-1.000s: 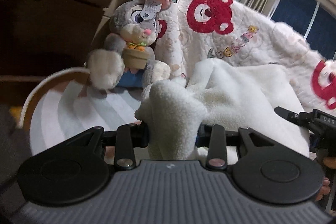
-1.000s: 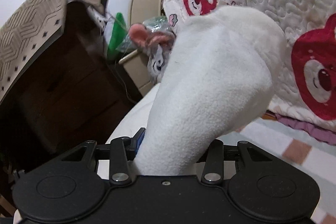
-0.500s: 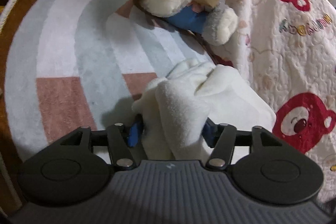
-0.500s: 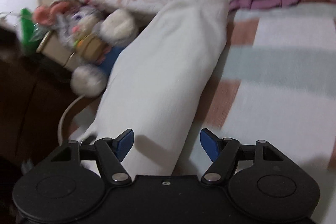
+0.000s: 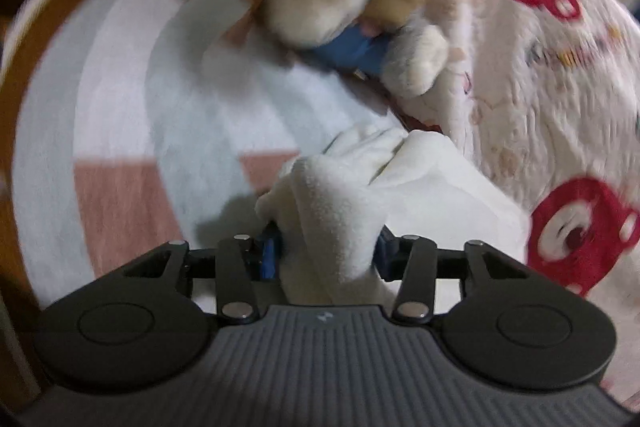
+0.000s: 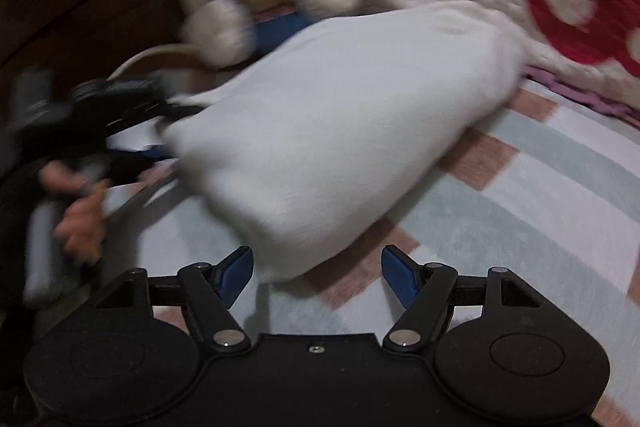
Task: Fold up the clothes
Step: 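Open both grippers and release the folded fleece bundle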
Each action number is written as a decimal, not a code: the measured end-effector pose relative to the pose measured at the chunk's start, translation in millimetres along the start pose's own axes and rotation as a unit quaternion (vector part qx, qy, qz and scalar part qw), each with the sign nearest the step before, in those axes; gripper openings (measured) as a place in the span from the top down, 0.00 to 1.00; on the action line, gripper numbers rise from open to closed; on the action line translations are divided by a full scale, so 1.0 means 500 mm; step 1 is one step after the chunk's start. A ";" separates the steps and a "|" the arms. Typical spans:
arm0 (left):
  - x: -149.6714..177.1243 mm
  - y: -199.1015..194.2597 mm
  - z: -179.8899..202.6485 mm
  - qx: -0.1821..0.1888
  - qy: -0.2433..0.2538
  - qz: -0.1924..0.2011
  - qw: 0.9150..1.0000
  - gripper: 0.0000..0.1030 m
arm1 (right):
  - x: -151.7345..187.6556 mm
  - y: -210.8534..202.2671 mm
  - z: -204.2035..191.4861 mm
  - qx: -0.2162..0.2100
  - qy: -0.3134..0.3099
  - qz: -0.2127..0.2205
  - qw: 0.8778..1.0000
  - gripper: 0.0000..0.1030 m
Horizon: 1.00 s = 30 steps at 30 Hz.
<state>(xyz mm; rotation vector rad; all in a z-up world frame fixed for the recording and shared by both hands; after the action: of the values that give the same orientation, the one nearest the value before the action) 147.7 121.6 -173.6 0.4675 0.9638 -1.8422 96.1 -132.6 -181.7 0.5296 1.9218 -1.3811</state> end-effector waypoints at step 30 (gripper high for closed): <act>0.000 -0.108 0.167 -0.056 0.105 -0.071 0.990 0.31 | 0.009 -0.212 0.046 0.035 -0.036 0.038 0.998 0.57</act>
<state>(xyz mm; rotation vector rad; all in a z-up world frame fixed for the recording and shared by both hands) 107.7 67.7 -100.0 0.5439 1.2660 -1.8793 28.1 -191.5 -120.5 0.5727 1.7839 -1.4027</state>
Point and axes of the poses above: each gripper's, at about its wrist camera, not at the fingertips, and y roughly the way its jaws point, z to its right, x to its underside, the point moved 4 cm from there along y, roughly the way its jaws point, and after that the axes turned 8 degrees about x, right-handed, at the moved point
